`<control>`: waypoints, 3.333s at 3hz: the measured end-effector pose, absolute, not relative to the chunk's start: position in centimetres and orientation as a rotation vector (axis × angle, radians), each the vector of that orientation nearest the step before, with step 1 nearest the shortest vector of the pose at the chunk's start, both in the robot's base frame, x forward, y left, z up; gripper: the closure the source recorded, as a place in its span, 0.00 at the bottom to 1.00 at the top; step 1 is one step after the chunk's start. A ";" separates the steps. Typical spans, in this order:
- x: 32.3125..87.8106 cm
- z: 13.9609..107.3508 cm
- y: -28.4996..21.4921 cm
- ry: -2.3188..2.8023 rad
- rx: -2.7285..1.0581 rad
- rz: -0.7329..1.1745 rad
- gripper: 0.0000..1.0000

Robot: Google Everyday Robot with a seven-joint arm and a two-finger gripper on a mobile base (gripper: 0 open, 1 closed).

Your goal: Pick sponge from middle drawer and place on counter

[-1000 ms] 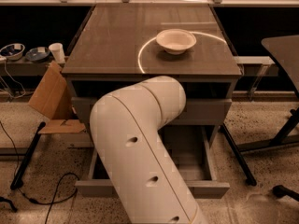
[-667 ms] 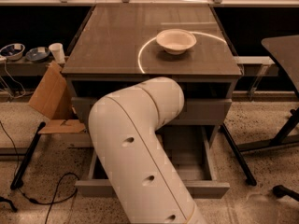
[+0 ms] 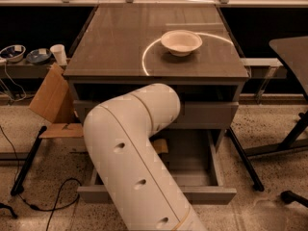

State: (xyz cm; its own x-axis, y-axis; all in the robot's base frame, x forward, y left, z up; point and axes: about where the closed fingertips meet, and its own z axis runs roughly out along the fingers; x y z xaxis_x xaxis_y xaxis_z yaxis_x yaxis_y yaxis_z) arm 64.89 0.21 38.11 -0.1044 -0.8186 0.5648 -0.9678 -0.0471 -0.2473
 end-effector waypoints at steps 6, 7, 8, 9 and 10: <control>64.9 37.9 1.1 -1.605 2.025 1.086 0.00; 66.4 37.0 0.0 -1.512 2.052 1.076 0.00; 67.1 36.5 0.2 -1.495 2.051 1.079 0.00; 67.6 36.1 0.1 -1.480 2.043 1.081 0.00; 68.1 35.5 -0.4 -1.453 2.024 1.088 0.04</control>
Offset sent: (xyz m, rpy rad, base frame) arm 0.0038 0.0077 -0.0084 -0.1702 0.0060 0.1126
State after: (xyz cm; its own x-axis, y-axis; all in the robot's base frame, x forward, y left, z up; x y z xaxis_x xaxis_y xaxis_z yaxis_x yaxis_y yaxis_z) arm 68.14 -0.38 35.53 0.1474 -0.5966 0.7889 -0.9249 -0.3657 -0.1037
